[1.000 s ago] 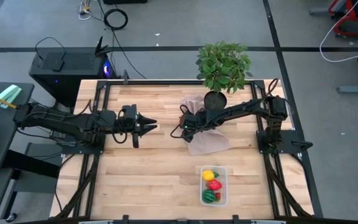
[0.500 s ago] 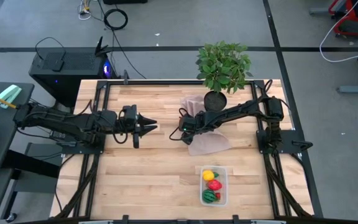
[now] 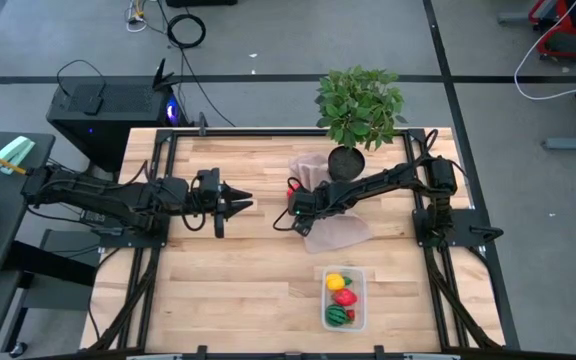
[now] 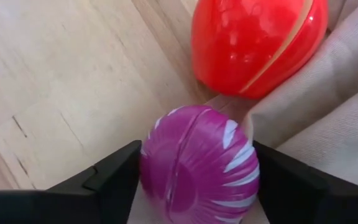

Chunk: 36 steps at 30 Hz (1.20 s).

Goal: Pick and placing Produce into tupperware
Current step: Put the purple onion into the transparent bin

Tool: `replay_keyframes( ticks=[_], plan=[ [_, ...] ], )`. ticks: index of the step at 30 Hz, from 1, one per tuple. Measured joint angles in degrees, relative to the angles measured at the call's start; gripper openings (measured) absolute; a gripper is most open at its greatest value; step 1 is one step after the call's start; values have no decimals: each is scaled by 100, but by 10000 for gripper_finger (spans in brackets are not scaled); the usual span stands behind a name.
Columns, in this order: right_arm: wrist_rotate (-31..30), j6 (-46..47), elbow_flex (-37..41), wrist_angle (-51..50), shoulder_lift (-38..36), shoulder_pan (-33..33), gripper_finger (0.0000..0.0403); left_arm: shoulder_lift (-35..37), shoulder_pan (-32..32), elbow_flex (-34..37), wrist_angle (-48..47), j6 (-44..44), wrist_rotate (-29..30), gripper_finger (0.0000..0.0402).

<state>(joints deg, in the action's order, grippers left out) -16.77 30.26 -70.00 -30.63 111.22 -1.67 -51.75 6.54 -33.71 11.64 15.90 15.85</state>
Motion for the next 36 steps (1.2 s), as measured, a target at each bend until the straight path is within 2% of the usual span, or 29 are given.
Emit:
replay_keyframes(
  ticks=[8, 17, 23, 36],
  plan=[
    [-5, -31, -170, -217, 0, 0, 243, 0, 0, 0, 0, -2, 20, 107],
    [-3, -136, -722, -672, 0, 0, 261, 0, -1, 0, 2, -11, 20, 107],
    [157, -146, -1149, -1063, -3, -1, 254, 0, -1, 0, 2, -9, 20, 107],
    [382, 140, -1189, -1273, -9, 128, 262, 0, 1, 0, 2, -7, 18, 107]
  ],
)
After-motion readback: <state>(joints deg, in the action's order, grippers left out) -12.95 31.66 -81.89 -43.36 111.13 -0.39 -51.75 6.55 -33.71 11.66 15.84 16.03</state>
